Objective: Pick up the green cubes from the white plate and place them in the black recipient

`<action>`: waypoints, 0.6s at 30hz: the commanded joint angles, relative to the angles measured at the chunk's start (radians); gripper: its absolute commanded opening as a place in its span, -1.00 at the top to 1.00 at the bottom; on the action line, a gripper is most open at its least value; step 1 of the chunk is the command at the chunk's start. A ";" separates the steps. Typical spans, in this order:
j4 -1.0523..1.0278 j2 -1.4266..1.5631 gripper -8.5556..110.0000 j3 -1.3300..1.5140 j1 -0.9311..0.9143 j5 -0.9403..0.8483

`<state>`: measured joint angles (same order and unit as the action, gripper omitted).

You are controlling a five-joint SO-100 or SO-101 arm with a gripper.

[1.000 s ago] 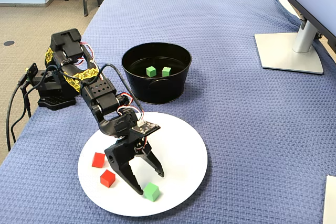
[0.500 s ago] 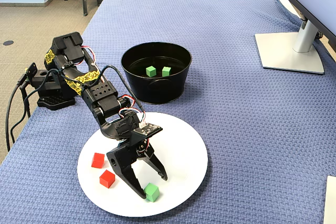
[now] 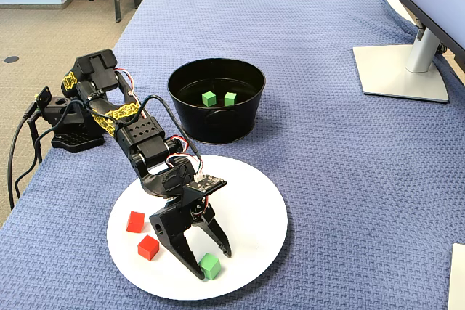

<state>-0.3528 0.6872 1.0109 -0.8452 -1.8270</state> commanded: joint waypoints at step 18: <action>-0.012 0.028 0.85 -0.057 0.002 0.040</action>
<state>-0.3620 0.6872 1.0109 -0.8452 -1.8147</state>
